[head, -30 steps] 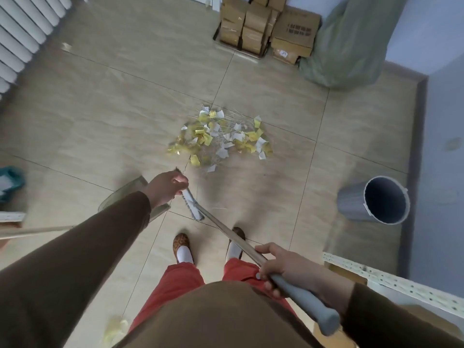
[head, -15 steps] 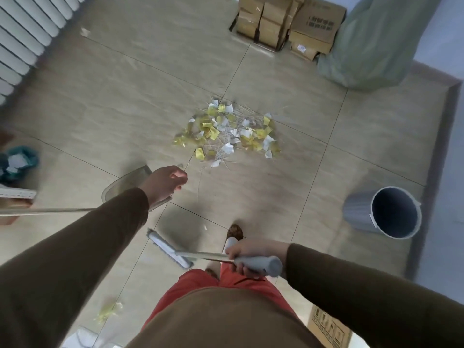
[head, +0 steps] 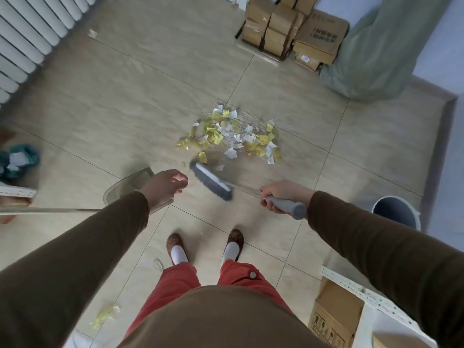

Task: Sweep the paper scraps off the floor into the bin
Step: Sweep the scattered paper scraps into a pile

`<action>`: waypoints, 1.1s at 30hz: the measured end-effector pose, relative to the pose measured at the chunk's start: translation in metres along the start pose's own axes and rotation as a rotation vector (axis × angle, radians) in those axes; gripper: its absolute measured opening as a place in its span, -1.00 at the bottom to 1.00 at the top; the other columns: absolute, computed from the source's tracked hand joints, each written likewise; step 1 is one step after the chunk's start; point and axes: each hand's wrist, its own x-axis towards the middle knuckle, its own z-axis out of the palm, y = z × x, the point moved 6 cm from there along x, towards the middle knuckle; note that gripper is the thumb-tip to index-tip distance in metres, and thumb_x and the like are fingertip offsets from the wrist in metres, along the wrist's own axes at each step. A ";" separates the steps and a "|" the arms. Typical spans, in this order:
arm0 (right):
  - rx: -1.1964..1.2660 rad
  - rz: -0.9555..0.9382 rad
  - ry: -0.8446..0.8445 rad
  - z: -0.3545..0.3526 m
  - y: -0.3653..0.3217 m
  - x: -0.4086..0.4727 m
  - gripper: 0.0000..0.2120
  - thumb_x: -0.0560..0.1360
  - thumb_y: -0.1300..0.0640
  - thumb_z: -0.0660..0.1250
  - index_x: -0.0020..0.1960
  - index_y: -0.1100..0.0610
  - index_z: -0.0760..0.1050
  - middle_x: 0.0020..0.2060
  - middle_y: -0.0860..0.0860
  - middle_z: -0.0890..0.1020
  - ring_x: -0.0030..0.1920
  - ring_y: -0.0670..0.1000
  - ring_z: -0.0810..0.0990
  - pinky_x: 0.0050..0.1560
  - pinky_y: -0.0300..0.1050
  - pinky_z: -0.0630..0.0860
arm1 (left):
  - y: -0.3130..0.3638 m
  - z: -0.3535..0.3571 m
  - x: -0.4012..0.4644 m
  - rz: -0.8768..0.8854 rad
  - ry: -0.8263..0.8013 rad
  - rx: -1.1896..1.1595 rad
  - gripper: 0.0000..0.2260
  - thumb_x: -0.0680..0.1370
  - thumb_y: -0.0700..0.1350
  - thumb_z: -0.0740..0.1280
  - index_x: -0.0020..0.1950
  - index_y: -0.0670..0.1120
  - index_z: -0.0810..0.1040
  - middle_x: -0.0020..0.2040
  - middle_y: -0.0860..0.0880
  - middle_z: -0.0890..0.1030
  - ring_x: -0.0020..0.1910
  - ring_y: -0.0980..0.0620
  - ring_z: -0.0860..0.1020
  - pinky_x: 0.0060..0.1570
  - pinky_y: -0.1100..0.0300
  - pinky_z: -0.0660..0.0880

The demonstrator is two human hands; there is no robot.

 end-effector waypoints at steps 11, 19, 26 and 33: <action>0.075 -0.159 0.092 0.105 0.000 -0.073 -0.62 0.60 0.30 0.18 0.37 0.05 0.41 -0.23 0.15 0.52 -0.47 -0.05 0.42 -0.54 -0.26 0.39 | -0.012 -0.087 0.037 0.073 -0.087 0.038 -0.79 0.60 -0.10 0.34 0.20 -0.14 0.59 0.10 -0.13 0.66 0.07 -0.08 0.66 0.17 -0.10 0.57; 0.613 -0.091 -0.198 0.234 -0.090 0.023 -0.92 0.62 0.28 0.16 0.11 0.25 0.33 -0.26 0.15 0.45 -0.59 -0.10 0.44 -0.64 -0.32 0.44 | -0.045 -0.174 0.058 0.143 -0.082 0.104 -0.89 0.59 -0.12 0.33 0.10 -0.06 0.59 0.05 -0.16 0.67 -0.05 -0.12 0.66 0.13 -0.08 0.57; 0.833 -0.171 -0.128 0.235 -0.156 0.076 -0.91 0.62 0.30 0.11 -0.01 0.32 0.34 -0.22 0.18 0.39 -0.66 -0.06 0.44 -0.63 -0.31 0.48 | -0.077 -0.197 0.068 0.098 -0.096 0.132 -0.87 0.60 -0.10 0.36 0.10 -0.10 0.61 0.00 -0.11 0.68 -0.02 -0.08 0.67 0.19 -0.10 0.55; 0.627 -0.106 0.115 0.157 -0.107 0.053 -0.89 0.60 0.24 0.22 0.12 0.20 0.36 -0.23 0.14 0.51 -0.60 -0.09 0.48 -0.65 -0.28 0.45 | -0.074 -0.206 0.070 0.096 -0.092 0.145 -0.92 0.61 -0.09 0.33 0.08 -0.02 0.58 0.04 -0.07 0.66 -0.01 -0.02 0.66 0.16 -0.03 0.55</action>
